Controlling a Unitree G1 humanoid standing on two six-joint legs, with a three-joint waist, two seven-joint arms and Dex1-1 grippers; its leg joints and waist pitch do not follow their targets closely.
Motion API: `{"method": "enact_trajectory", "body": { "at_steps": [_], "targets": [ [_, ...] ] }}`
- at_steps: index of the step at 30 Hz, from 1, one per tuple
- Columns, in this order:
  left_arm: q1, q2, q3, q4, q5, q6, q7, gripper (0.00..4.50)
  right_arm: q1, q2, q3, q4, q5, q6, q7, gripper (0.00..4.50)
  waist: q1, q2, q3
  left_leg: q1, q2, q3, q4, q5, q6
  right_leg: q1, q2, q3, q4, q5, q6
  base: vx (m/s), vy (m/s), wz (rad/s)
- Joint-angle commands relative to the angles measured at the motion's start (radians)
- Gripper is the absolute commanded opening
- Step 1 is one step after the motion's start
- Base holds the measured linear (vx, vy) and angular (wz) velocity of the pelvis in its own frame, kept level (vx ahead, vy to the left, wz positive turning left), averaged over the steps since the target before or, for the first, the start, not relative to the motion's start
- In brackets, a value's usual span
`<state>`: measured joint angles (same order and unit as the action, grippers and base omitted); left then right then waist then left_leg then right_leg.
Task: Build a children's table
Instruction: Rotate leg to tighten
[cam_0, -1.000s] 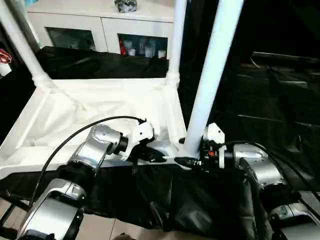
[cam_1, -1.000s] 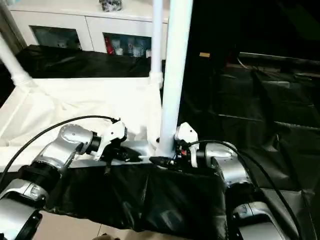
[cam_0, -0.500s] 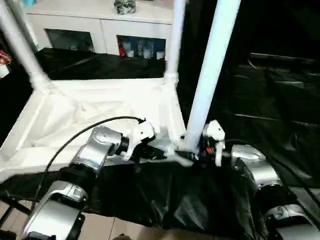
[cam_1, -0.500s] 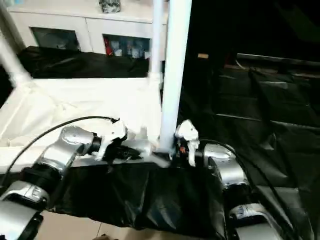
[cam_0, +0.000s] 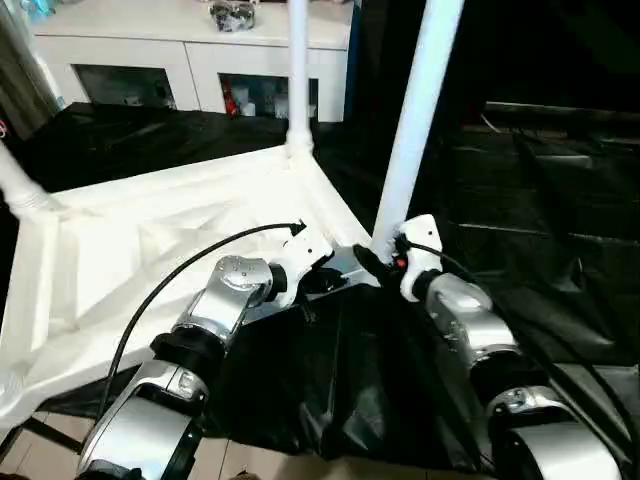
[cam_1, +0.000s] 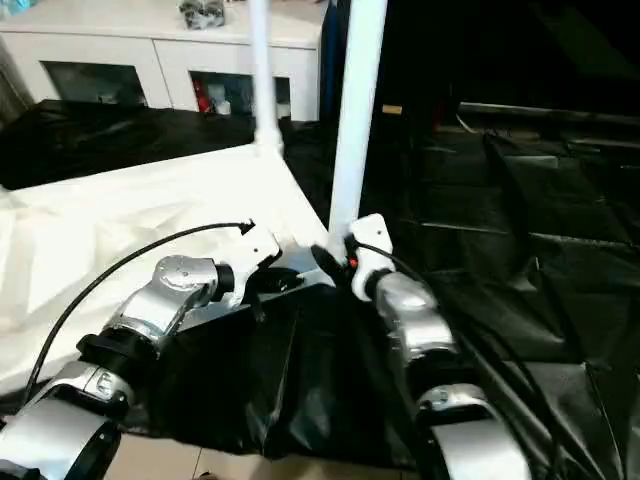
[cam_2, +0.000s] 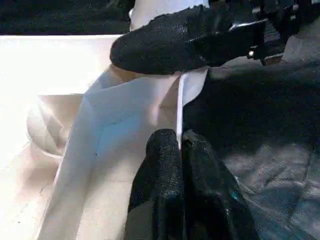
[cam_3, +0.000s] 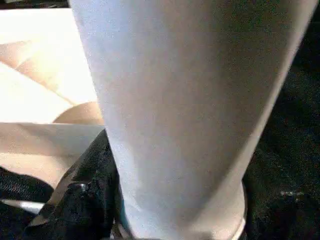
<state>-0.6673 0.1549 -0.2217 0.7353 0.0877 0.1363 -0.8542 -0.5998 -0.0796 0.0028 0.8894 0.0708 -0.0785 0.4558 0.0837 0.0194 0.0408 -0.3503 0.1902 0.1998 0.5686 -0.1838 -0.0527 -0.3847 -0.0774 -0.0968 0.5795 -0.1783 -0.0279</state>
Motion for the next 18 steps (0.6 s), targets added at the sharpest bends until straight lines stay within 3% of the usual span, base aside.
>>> {"method": "enact_trajectory", "body": {
  "at_steps": [1, 2, 3, 7, 10, 11, 12, 13, 15, 16, 18],
  "targets": [
    [-0.011, -0.013, 0.048, -0.06, -0.032, -0.017, 0.05, 0.0, 0.035, 0.029, 0.033, 0.066, -0.031, 0.014, 0.021, 2.7, 0.003, -0.005, -0.059, 0.004, 0.051, -0.027, -0.062, -0.186, 0.043, 0.043, -0.088, 0.059, -0.06, -0.19, -0.206, 0.0, 0.0, 0.0],
    [-0.01, -0.014, 0.044, -0.06, -0.035, -0.019, 0.048, 0.0, 0.034, 0.03, 0.032, 0.067, -0.025, 0.001, 0.039, 3.26, 0.002, -0.001, -0.059, 0.004, 0.052, -0.026, -0.061, -0.179, 0.054, 0.042, -0.088, 0.058, -0.057, -0.161, -0.217, 0.0, 0.0, 0.0],
    [-0.01, -0.014, 0.04, -0.057, -0.037, -0.021, 0.048, 0.0, 0.034, 0.027, 0.026, 0.069, -0.017, -0.003, 0.048, 3.4, 0.001, -0.003, -0.058, 0.003, 0.05, -0.024, -0.06, -0.181, 0.057, 0.043, -0.087, 0.059, -0.058, -0.161, -0.219, 0.0, 0.0, 0.0],
    [-0.009, 0.013, 0.019, -0.077, -0.045, -0.043, -0.017, 0.0, 0.027, -0.003, 0.001, 0.044, 0.025, -0.01, 0.124, 3.6, 0.002, -0.004, -0.056, 0.005, 0.051, -0.024, -0.061, -0.196, 0.063, 0.044, -0.088, 0.058, -0.063, -0.209, -0.211, 0.0, 0.0, 0.0],
    [-0.002, 0.045, 0.014, -0.093, -0.046, -0.048, -0.071, 0.0, 0.037, -0.033, 0.01, -0.001, 0.037, -0.003, 0.187, 3.9, 0.002, 0.001, -0.058, 0.001, 0.053, -0.024, -0.059, -0.177, 0.069, 0.045, -0.084, 0.057, -0.058, -0.171, -0.215, 0.0, 0.0, 0.0],
    [-0.001, 0.051, 0.013, -0.099, -0.048, -0.043, -0.083, 0.0, 0.041, -0.041, 0.017, -0.017, 0.04, 0.001, 0.215, 3.97, 0.004, 0.007, -0.061, 0.001, 0.053, -0.024, -0.057, -0.161, 0.074, 0.046, -0.085, 0.057, -0.052, -0.137, -0.222, 0.0, 0.0, 0.0],
    [-0.001, 0.055, 0.013, -0.103, -0.05, -0.039, -0.091, 0.0, 0.044, -0.045, 0.022, -0.027, 0.042, 0.004, 0.234, 4.23, 0.004, 0.005, -0.061, 0.0, 0.054, -0.024, -0.057, -0.156, 0.077, 0.046, -0.084, 0.056, -0.051, -0.123, -0.226, 0.0, 0.0, 0.0],
    [0.002, 0.06, 0.01, -0.108, -0.052, -0.039, -0.104, 0.0, 0.053, -0.058, 0.026, -0.044, 0.043, 0.007, 0.255, 4.23, 0.006, 0.011, -0.065, -0.001, 0.053, -0.024, -0.052, -0.135, 0.083, 0.047, -0.084, 0.056, -0.045, -0.085, -0.237, 0.0, 0.0, 0.0],
    [0.003, 0.065, 0.008, -0.113, -0.059, -0.039, -0.125, 0.0, 0.066, -0.087, 0.034, -0.062, 0.032, 0.002, 0.283, 4.31, 0.008, 0.004, -0.069, -0.007, 0.051, -0.023, -0.047, -0.105, 0.098, 0.049, -0.082, 0.056, -0.037, -0.026, -0.249, 0.0, 0.0, 0.0],
    [0.001, 0.066, 0.009, -0.112, -0.061, -0.04, -0.131, 0.0, 0.071, -0.102, 0.038, -0.066, 0.023, -0.003, 0.293, 4.41, 0.011, -0.006, -0.071, -0.008, 0.052, -0.021, -0.043, -0.082, 0.111, 0.047, -0.08, 0.055, -0.032, 0.01, -0.256, 0.0, 0.0, 0.0],
    [-0.004, 0.068, 0.01, -0.115, -0.064, -0.037, -0.134, 0.0, 0.076, -0.12, 0.043, -0.07, 0.014, -0.002, 0.309, 4.46, 0.014, 0.0, -0.068, -0.01, 0.051, -0.021, -0.042, -0.081, 0.121, 0.044, -0.081, 0.054, -0.032, 0.008, -0.26, 0.0, 0.0, 0.0]
  ]
}}
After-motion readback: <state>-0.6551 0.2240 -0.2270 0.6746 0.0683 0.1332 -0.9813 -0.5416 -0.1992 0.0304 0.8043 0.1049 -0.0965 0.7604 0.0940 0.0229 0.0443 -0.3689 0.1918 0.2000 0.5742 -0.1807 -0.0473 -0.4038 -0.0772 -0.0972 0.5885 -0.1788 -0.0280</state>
